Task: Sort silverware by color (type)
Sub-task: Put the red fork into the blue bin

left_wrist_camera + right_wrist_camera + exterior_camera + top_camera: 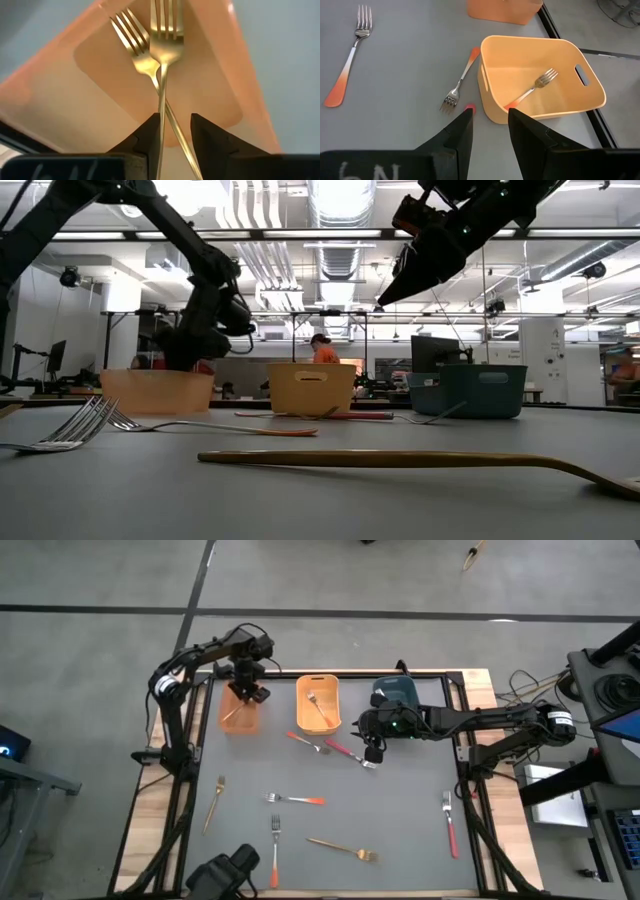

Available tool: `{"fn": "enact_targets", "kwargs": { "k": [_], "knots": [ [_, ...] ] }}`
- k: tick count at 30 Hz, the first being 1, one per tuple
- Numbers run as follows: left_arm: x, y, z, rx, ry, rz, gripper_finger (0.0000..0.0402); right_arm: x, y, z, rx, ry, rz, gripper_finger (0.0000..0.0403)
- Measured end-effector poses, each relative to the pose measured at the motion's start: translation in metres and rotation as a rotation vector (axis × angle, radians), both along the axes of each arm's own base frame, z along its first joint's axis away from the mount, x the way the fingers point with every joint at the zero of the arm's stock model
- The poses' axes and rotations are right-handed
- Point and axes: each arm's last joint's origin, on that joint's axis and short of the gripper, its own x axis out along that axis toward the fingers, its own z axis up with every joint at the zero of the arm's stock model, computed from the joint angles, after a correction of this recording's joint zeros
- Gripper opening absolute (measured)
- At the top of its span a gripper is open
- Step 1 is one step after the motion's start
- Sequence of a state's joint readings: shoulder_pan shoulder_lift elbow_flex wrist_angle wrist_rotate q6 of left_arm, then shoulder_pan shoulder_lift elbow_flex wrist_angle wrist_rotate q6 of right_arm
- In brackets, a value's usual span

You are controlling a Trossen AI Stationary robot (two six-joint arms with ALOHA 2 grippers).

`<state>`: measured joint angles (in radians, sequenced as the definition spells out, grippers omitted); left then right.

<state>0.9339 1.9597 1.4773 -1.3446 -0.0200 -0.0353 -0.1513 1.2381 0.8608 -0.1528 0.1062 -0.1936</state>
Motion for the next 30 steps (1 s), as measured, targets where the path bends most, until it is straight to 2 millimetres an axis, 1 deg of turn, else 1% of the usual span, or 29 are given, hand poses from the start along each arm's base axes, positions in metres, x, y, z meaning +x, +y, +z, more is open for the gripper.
{"fn": "enact_targets", "kwargs": {
  "k": [3,7,10,13,18,21,25,30],
  "knots": [
    [0.0,-0.005,0.016,0.052,-0.039,-0.009,0.0091,0.0,0.0,0.0,0.001,0.0,-0.001,0.0116],
    [0.004,-0.013,0.042,0.168,-0.127,-0.031,0.0091,0.0,0.0,0.0,0.012,-0.003,-0.009,0.0116],
    [0.006,-0.023,0.062,0.238,-0.184,-0.052,0.0091,0.0,0.0,0.0,0.023,-0.007,-0.017,0.0116],
    [0.008,-0.037,0.082,0.313,-0.25,-0.069,0.0091,0.0,0.0,0.0,0.047,-0.014,-0.034,0.0116],
    [0.017,-0.072,0.107,0.463,-0.412,-0.121,0.0091,0.0,0.0,0.0,0.109,-0.032,-0.079,0.0116],
    [0.024,-0.097,0.117,0.534,-0.525,-0.174,0.0091,0.0,0.0,0.0,0.155,-0.044,-0.112,0.0116],
    [0.032,-0.129,0.125,0.597,-0.671,-0.243,0.0091,-0.001,0.0,-0.002,0.228,-0.045,-0.165,0.0116],
    [0.038,-0.168,0.124,0.638,-0.819,-0.399,0.0091,-0.005,0.002,-0.007,0.344,-0.011,-0.256,0.0116]
  ]
}}
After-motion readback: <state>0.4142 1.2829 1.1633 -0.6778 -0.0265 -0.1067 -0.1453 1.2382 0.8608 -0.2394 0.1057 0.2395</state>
